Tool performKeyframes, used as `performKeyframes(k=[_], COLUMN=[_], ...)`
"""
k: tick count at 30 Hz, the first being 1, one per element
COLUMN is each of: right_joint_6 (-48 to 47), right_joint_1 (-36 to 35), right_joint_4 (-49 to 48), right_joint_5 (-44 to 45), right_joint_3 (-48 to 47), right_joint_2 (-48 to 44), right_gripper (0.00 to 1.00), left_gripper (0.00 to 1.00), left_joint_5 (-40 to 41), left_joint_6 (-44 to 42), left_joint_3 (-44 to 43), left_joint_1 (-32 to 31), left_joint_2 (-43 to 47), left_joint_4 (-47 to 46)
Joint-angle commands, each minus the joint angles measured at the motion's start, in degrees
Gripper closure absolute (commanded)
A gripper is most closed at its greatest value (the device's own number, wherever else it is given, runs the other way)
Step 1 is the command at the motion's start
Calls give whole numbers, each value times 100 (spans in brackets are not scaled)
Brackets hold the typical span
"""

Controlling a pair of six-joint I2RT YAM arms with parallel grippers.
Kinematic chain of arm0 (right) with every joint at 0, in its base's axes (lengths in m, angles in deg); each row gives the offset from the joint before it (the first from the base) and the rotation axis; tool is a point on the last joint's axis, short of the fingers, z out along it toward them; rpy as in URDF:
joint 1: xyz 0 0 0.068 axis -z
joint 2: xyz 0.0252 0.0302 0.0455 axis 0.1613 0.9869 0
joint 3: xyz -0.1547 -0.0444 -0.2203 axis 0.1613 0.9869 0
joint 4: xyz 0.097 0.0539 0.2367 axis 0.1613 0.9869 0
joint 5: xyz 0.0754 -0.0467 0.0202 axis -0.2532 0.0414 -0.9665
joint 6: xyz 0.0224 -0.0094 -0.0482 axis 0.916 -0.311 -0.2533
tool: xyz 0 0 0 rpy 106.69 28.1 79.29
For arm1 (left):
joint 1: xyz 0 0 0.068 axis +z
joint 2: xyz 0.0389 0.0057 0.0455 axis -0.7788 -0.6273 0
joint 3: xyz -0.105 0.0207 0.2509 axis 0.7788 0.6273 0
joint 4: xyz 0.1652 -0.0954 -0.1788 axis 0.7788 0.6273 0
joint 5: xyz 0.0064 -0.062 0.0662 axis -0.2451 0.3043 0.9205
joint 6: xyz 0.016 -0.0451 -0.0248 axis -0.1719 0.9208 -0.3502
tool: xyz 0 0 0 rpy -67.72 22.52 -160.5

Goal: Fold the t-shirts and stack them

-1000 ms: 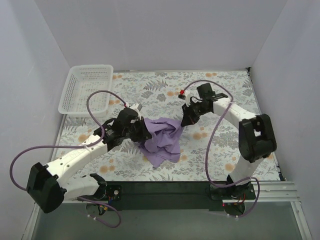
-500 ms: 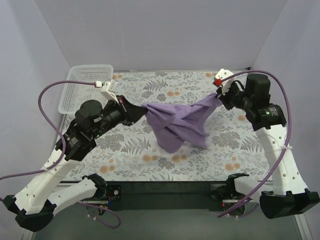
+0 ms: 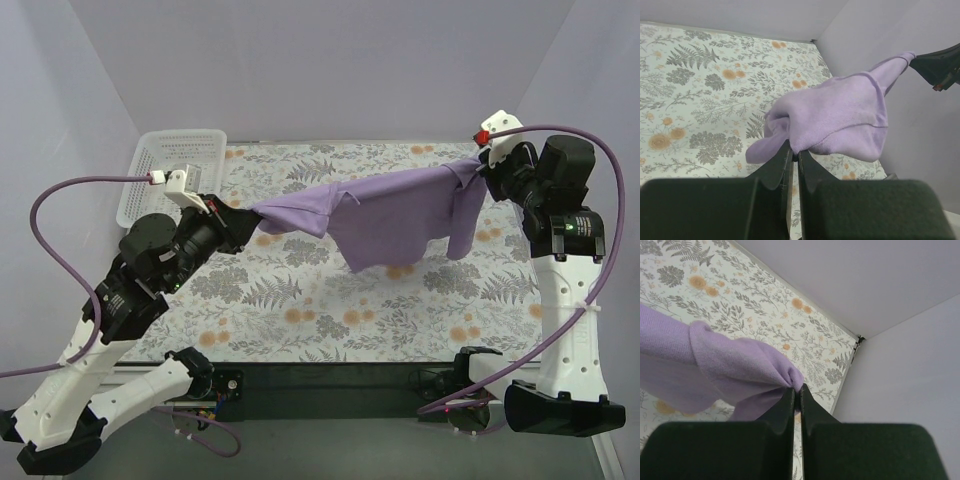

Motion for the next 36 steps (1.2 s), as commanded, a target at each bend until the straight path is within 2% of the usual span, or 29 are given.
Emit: performKeyframes(k=[1,7,11,15,17,20,22,24,25,26,28,29,30,32,33,34,35,36], right_joint_6=[109,320,716,1024,1033,902,674,228,24,-187,-1091,-1451,-1994,-2489,-2831,-2982,-3079,-3220], right_joint_1=[224,224,224,224,224,224,233,233,233,233,224,233,233,233,233,233,233,233], right_joint_4=[-418,-409,-339,-295,-312,-304,-312,-330,-339,-295,-173,98,257,835,995,1154,1399,1488], right_joint_5=[203,-895,-1353,-1485,-1555,-1608,-1609,-1652,-1670,-1731,-1828,-1854,-1855,-1741,-1671,-1600,-1443,-1363], right_joint_3=[-198,-206,-1013,-2250,-2543,-2685,-2240,-1651,-786,-334,738,1726,2128,3118,3351,3580,3738,3931], right_joint_2=[-47,57,837,1367,1472,1325,1096,544,306,-235,-853,-1439,-1680,-2198,-2297,-2367,-2446,-2473], right_gripper=[99,99,99,99,99,99,99,99,99,99,99,99,99,99,99,94,83,70], left_gripper=[100,100,100,100,100,100,100,100,100,100,100,100,100,100,100,100,98,89], left_joint_5=[665,270,366,235,164,-107,-345,-817,-1047,-1249,-1995,-2259,-2853,-3367,-3639,-4059,-4229,-4344], left_joint_6=[-268,-364,-715,-1023,-1207,-1453,-1550,-1586,-1569,-1481,-981,-701,-89,660,1003,1685,1936,2182], left_joint_3=[-162,59,-213,-1170,-1820,-2323,-2289,-1789,-1544,-897,-130,674,1205,2067,2950,3307,3659,4071], left_joint_1=[21,21,21,30,30,39,39,39,39,39,39,39,39,39,30,30,30,21], left_joint_2=[225,-37,-721,-1531,-1899,-2068,-1972,-1639,-1481,-1158,-857,-551,-391,22,145,364,479,620], left_joint_4=[98,-393,-859,-1132,-1202,-1326,-1431,-1475,-1475,-1414,-1231,-1194,-1185,-1264,-1299,-1360,-1335,-1291])
